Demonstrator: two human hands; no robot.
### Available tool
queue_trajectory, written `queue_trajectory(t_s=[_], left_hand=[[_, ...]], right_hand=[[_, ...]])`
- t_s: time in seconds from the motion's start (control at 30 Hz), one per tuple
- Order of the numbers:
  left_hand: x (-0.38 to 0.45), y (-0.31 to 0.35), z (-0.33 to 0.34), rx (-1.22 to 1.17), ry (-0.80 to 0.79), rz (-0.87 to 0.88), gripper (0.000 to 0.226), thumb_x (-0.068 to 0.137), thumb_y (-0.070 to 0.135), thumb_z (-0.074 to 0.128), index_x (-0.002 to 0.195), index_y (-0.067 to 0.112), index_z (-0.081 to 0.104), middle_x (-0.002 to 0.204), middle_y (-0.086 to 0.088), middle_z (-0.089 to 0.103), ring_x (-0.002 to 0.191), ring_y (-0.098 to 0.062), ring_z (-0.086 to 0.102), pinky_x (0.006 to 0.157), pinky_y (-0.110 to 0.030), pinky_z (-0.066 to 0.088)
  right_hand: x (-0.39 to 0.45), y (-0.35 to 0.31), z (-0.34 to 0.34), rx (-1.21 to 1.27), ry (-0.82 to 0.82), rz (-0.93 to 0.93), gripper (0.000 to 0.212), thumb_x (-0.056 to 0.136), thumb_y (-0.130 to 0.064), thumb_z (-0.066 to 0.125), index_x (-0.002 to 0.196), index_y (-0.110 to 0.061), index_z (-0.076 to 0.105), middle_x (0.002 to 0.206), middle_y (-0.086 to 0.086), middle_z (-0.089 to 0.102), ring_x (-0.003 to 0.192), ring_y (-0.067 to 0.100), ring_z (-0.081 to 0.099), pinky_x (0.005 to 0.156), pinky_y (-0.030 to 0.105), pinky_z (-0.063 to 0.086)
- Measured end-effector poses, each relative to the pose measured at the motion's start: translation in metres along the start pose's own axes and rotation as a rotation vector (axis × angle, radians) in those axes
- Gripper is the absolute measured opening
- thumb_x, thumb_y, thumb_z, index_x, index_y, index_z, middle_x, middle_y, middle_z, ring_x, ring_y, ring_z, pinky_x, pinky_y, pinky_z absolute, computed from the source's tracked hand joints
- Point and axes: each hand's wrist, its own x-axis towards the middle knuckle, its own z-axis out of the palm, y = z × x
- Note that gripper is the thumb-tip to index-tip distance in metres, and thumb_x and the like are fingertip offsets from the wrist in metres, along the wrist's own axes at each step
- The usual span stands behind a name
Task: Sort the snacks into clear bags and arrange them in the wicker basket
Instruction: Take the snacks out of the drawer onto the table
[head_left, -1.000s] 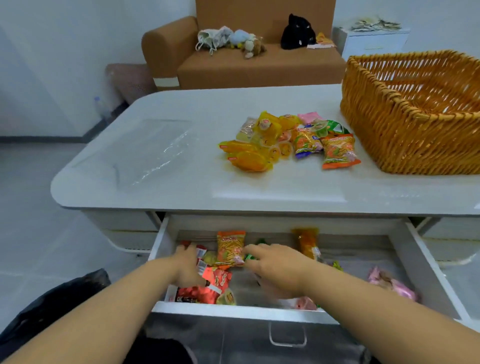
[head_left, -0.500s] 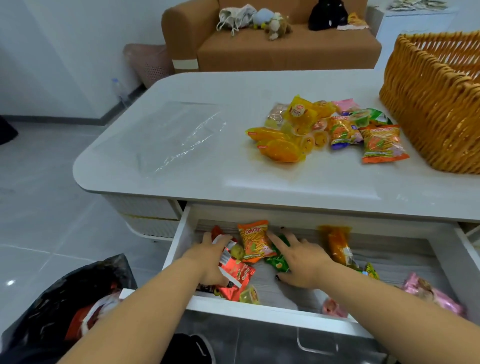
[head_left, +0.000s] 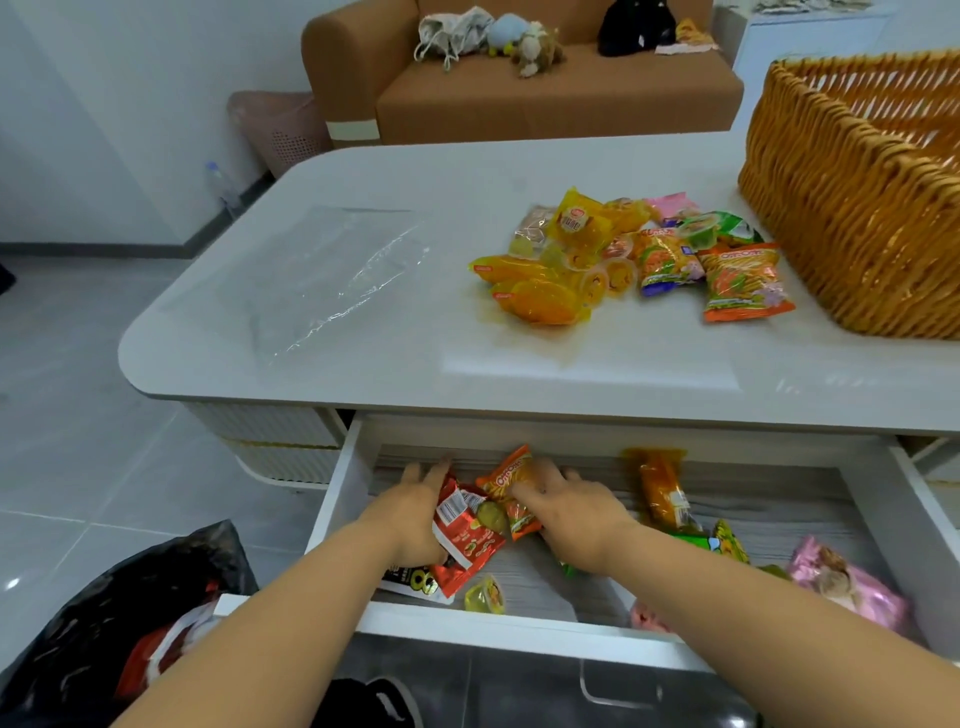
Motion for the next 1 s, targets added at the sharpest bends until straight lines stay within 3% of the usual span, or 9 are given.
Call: queue_trajectory(t_s=[0.17, 0.3, 0.4, 0.47, 0.63, 0.73, 0.83, 1.0], left_hand=[[0.009, 0.011, -0.010, 0.114, -0.057, -0.080, 0.115, 0.065, 0.037, 0.086, 0.153, 0.029, 0.012, 0.148, -0.011, 0.021, 0.141, -0.035, 0.018, 0.114, -0.051, 0.030], [0.013, 0.019, -0.014, 0.156, -0.092, -0.106, 0.106, 0.062, 0.035, 0.088, 0.147, 0.025, 0.026, 0.147, -0.009, 0.025, 0.137, -0.033, 0.029, 0.111, -0.048, 0.037], [0.013, 0.025, -0.016, 0.174, -0.088, -0.141, 0.103, 0.063, 0.038, 0.086, 0.147, 0.021, 0.028, 0.147, -0.012, 0.027, 0.138, -0.034, 0.030, 0.110, -0.048, 0.038], [0.013, 0.030, -0.020, 0.226, -0.090, -0.149, 0.099, 0.063, 0.046, 0.083, 0.145, 0.019, 0.034, 0.146, -0.012, 0.031, 0.137, -0.034, 0.030, 0.111, -0.046, 0.036], [0.009, 0.048, -0.026, 0.331, -0.128, -0.119, 0.084, 0.063, 0.052, 0.078, 0.133, 0.016, 0.051, 0.132, -0.010, 0.051, 0.123, -0.029, 0.045, 0.102, -0.039, 0.041], [0.000, 0.059, -0.041, 0.296, -0.167, -0.072, 0.050, 0.070, 0.038, 0.079, 0.110, 0.011, 0.064, 0.101, -0.004, 0.065, 0.088, -0.019, 0.059, 0.074, -0.029, 0.051], [-0.010, 0.068, -0.065, 0.267, -0.193, -0.034, 0.049, 0.068, 0.036, 0.080, 0.108, 0.011, 0.066, 0.101, -0.003, 0.071, 0.082, -0.017, 0.067, 0.076, -0.030, 0.058], [-0.029, 0.087, -0.116, -0.022, -0.212, 0.202, 0.040, 0.072, 0.031, 0.081, 0.107, 0.025, 0.063, 0.104, 0.006, 0.072, 0.091, -0.008, 0.069, 0.086, -0.026, 0.056]], right_hand=[[-0.024, 0.009, -0.013, -0.031, -0.019, -0.020, 0.061, 0.091, -0.019, 0.057, 0.139, -0.034, 0.022, 0.154, 0.013, 0.016, 0.125, 0.038, 0.042, 0.087, 0.042, 0.050], [-0.041, 0.012, -0.039, -0.115, -0.053, -0.092, 0.066, 0.090, -0.017, 0.060, 0.138, -0.034, 0.018, 0.155, 0.016, 0.015, 0.123, 0.039, 0.046, 0.079, 0.038, 0.049], [-0.055, 0.020, -0.073, -0.140, -0.024, -0.178, 0.061, 0.089, -0.020, 0.061, 0.133, -0.036, 0.021, 0.146, 0.015, 0.025, 0.109, 0.034, 0.053, 0.068, 0.036, 0.045], [-0.066, 0.029, -0.099, -0.079, 0.013, -0.203, 0.057, 0.089, -0.024, 0.060, 0.133, -0.038, 0.027, 0.137, 0.007, 0.032, 0.101, 0.029, 0.054, 0.072, 0.038, 0.047], [-0.078, 0.060, -0.142, 0.765, 0.101, -0.033, 0.050, 0.082, -0.026, 0.072, 0.125, -0.035, 0.048, 0.121, -0.001, 0.055, 0.102, 0.017, 0.061, 0.088, 0.035, 0.053], [-0.071, 0.068, -0.159, 1.163, 0.157, 0.040, 0.055, 0.084, -0.010, 0.071, 0.132, -0.021, 0.047, 0.113, -0.003, 0.064, 0.090, 0.012, 0.068, 0.065, 0.024, 0.057], [-0.060, 0.080, -0.188, 1.367, 0.304, 0.087, 0.054, 0.087, -0.009, 0.067, 0.128, -0.033, 0.042, 0.108, -0.007, 0.066, 0.089, 0.011, 0.068, 0.056, 0.026, 0.054], [-0.033, 0.116, -0.206, 1.044, 0.762, 0.228, 0.046, 0.083, -0.017, 0.073, 0.122, -0.029, 0.051, 0.107, -0.005, 0.062, 0.092, 0.010, 0.063, 0.074, 0.021, 0.055]])
